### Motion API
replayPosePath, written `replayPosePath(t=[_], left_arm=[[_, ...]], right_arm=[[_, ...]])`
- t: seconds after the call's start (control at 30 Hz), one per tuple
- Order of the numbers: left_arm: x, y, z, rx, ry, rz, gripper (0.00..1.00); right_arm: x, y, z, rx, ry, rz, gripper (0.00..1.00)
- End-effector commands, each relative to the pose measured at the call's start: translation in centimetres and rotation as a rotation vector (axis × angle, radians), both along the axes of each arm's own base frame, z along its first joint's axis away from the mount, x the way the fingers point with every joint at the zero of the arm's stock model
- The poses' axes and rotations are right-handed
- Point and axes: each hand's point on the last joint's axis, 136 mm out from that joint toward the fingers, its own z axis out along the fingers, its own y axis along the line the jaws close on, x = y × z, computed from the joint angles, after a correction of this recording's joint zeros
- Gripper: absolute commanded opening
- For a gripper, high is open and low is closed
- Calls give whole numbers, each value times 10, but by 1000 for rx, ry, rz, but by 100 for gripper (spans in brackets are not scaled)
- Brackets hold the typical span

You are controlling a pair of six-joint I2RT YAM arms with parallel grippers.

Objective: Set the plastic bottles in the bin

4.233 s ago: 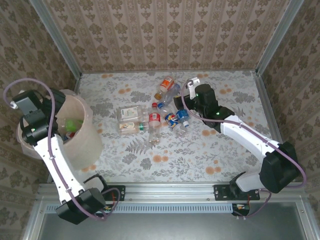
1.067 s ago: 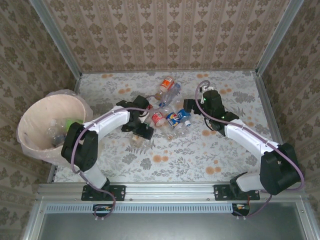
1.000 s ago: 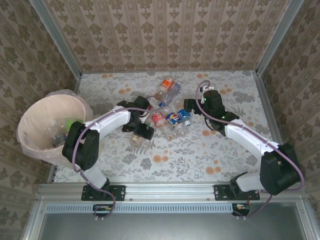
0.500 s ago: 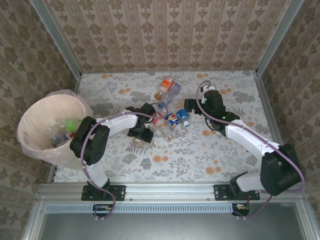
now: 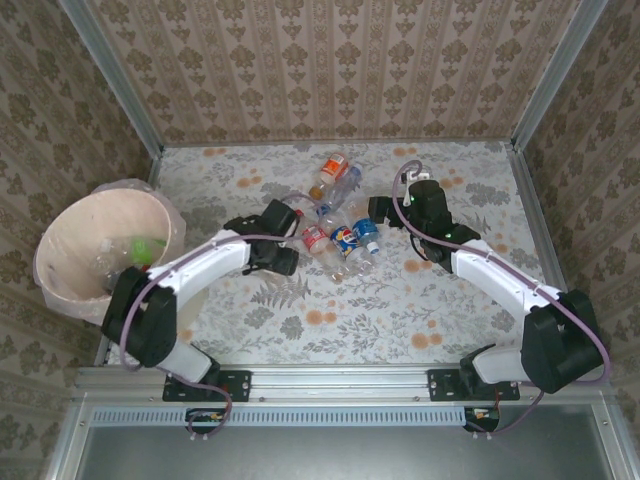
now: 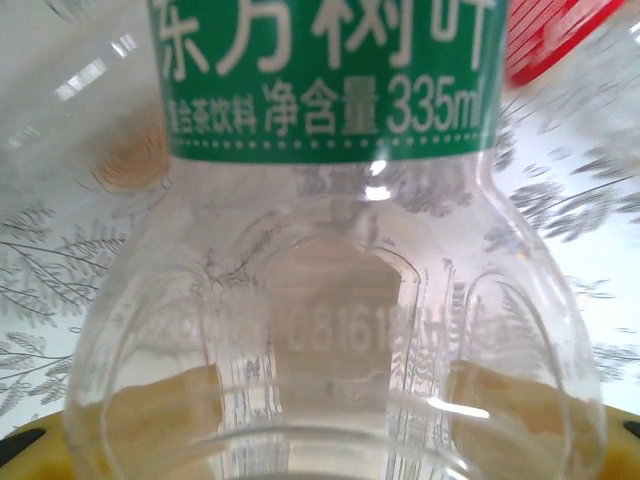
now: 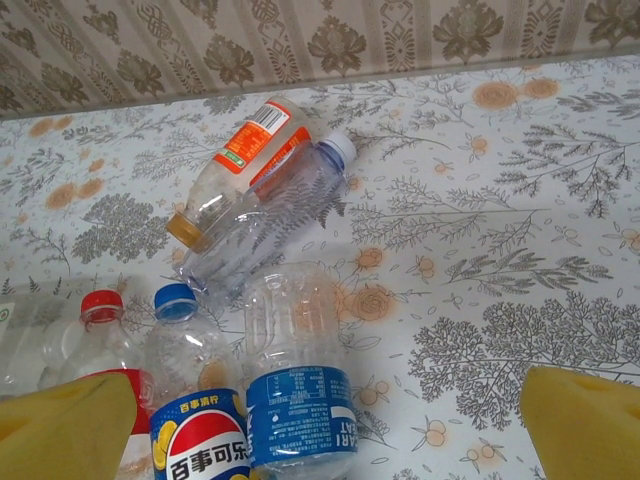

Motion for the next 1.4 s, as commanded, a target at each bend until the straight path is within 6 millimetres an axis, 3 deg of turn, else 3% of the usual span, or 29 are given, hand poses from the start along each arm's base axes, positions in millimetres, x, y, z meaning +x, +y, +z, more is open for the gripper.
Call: replayPosePath(t=[0.0,0.17,0.37,0.43,0.6,0.8,1.03,1.2,1.37], left_arm=[[5,-3,36,-82,-101,-13,55],[19,3,100,-192,-249,33,53],[41,30,186,-224,-489,148,54],[50,49,209,-190,-575,226,54],[61,123,247,-30,-711,527,53],[45,188,270,76,-750,704,54],[5,248,273,199,-741,880,54],[-18,265,264,142,-716,945,55],[-24,270,227,-2,-593,1016,60]], right_arm=[[1,-5,13,-2,-49,-9,100],[1,-4,12,10,-43,-13,100],[2,-3,11,28,-56,-17,100],[4,-2,13,45,-70,-20,100],[10,4,22,88,-97,-10,100],[13,10,21,86,-74,20,100],[17,15,24,87,-71,37,100],[18,17,31,83,-75,47,100],[17,17,28,96,-65,42,100]])
